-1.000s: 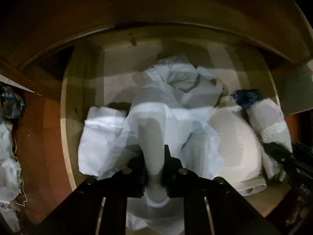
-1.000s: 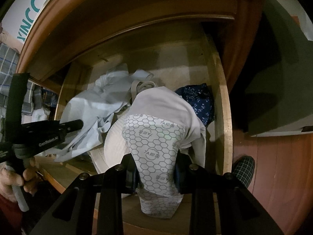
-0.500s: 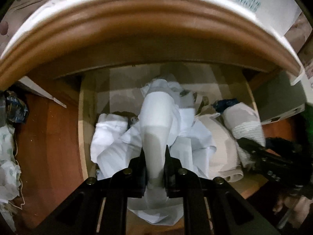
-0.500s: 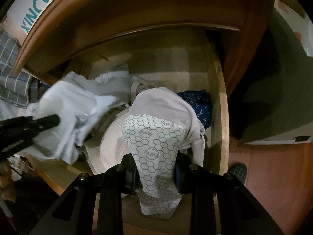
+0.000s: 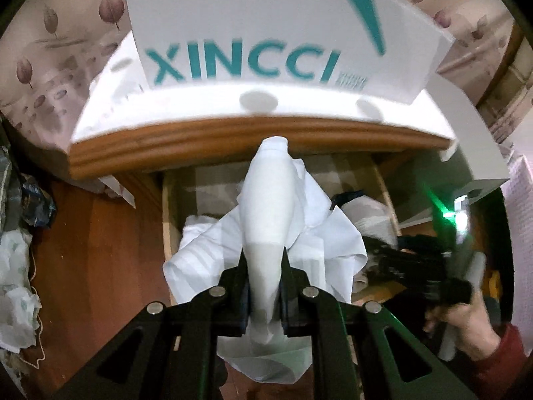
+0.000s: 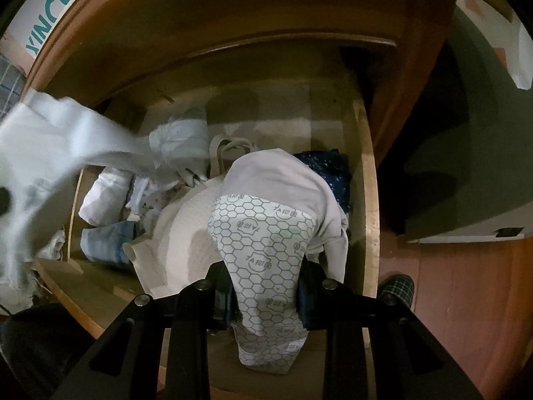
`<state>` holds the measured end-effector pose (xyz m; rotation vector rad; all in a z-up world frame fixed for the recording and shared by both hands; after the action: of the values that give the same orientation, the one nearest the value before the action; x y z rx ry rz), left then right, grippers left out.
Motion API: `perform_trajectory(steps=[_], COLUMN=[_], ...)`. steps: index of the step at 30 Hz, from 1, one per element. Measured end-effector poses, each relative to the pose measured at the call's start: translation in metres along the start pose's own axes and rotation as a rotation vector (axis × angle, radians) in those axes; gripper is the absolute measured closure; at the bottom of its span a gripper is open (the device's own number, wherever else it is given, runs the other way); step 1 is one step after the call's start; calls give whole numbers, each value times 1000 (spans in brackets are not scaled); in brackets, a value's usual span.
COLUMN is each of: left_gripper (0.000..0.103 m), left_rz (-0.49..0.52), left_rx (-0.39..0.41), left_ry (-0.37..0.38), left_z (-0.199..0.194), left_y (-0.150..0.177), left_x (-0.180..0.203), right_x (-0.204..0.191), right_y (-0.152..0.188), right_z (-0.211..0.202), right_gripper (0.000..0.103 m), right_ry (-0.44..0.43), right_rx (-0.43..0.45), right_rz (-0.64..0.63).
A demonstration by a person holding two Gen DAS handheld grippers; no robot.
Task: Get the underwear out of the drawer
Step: 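Lift the white underwear with the left tool and drop it into the white box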
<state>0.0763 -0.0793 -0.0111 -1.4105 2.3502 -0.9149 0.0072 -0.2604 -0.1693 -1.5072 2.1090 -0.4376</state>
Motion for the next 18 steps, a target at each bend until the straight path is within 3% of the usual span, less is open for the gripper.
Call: perform_trajectory(steps=[18], left_gripper=[90], left_rz=[11], left_rx=[346], left_ry=[10], left_z=[-158], left_y=[-150], left_x=[-5], right_x=[7], right_y=[10], right_z=[6], right_gripper=[77], right_ry=[36], right_rx=[-35], right_rz=[-10])
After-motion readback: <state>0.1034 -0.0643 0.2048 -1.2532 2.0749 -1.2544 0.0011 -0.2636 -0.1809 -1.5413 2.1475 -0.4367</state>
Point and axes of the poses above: each gripper's, at about its wrist camera, not at the fingertips, and z roughly the way its jaws point, x to its right, y to its underside, the point moved 10 cm from there along z, roughly the way its jaws point, and after that the axes turned 14 degrees about x, right-handed, at the moved point
